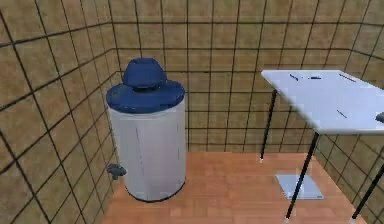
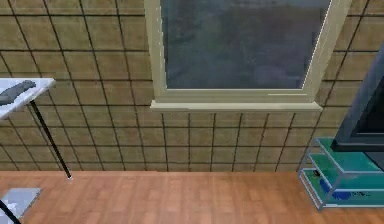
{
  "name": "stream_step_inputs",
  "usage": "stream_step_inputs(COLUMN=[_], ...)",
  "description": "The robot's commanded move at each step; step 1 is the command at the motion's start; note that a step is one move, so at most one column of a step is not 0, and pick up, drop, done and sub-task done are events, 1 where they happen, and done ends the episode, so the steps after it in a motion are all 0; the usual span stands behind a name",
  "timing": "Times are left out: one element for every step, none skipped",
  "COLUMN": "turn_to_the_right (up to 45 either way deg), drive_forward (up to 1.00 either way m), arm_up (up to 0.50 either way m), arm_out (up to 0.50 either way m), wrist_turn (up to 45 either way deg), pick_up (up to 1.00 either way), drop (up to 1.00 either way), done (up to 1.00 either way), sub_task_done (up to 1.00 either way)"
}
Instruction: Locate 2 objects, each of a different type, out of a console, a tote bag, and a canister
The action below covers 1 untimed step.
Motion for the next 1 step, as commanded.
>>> stream_step_inputs(turn_to_the_right=[0.0], drive_forward=[0.35], arm_up=[0.00], arm_out=[0.00], wrist_turn=[0.0], pick_up=[0.00], drop=[0.00], done=[0.00], sub_task_done=[0.00])
